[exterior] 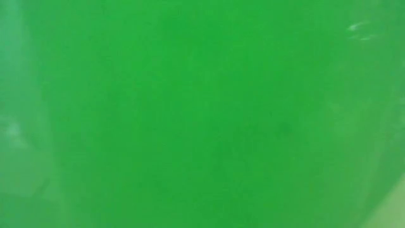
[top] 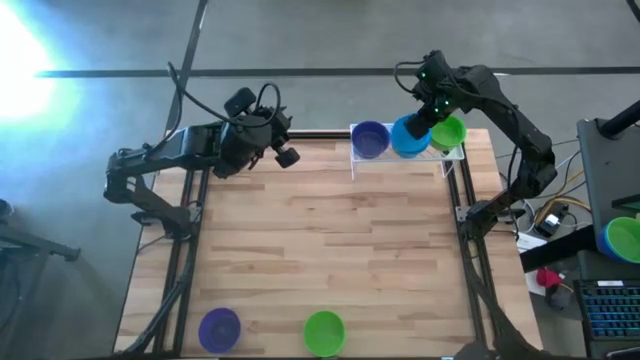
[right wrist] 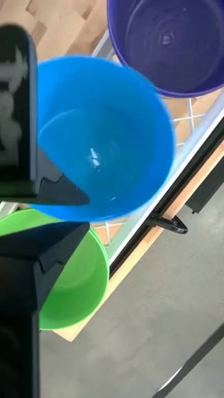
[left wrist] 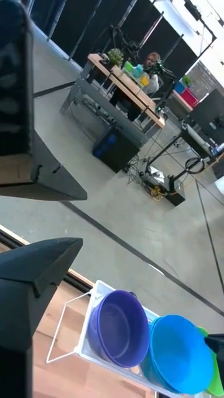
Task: Pick & Place Mini bowls
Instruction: Stack the blue bowl on top of the blue bowls on the shelf, then stack the violet bowl on top of the violet bowls on the shelf
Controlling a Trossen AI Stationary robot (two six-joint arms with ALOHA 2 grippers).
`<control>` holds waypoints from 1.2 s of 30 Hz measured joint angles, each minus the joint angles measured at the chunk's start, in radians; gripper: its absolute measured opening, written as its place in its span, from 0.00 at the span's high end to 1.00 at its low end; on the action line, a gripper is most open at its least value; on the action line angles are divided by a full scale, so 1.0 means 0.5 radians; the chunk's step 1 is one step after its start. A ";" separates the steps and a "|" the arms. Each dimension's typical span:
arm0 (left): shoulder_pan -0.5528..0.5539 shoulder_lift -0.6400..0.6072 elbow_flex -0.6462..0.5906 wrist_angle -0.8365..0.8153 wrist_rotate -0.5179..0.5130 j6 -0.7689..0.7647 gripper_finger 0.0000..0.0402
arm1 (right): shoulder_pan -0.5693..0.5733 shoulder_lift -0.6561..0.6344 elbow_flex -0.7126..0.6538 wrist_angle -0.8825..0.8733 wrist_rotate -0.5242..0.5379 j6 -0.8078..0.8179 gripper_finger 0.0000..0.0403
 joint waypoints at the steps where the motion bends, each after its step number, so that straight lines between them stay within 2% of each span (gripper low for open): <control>1: 0.000 0.000 0.000 0.000 0.000 0.000 0.73 | -0.001 0.000 0.000 0.000 0.000 0.001 0.85; 8: 0.000 0.000 0.000 0.000 -0.001 0.042 0.73 | -0.001 -0.028 0.025 -0.010 0.001 0.106 0.73; 12: -0.002 -0.013 0.000 -0.073 0.000 0.035 0.73 | -0.002 -0.059 0.114 -0.048 0.001 0.126 0.72; 16: -0.024 -0.080 0.000 -0.377 0.038 -0.233 0.73 | 0.007 -0.160 0.184 -0.068 -0.047 0.209 0.75; 21: -0.051 -0.125 0.000 -0.811 0.372 -0.582 0.73 | 0.071 -0.344 0.188 -0.052 -0.147 0.212 0.78; 24: -0.057 -0.124 0.000 -0.998 0.634 -0.601 0.73 | 0.130 -0.454 0.176 -0.052 -0.158 0.213 0.80; 29: -0.072 -0.107 -0.008 -1.197 1.206 -0.629 0.73 | 0.246 -0.602 0.175 -0.048 -0.157 0.241 0.82; 36: -0.236 -0.095 -0.254 -1.259 1.625 -0.609 0.73 | 0.417 -0.728 0.173 -0.040 -0.158 0.252 0.81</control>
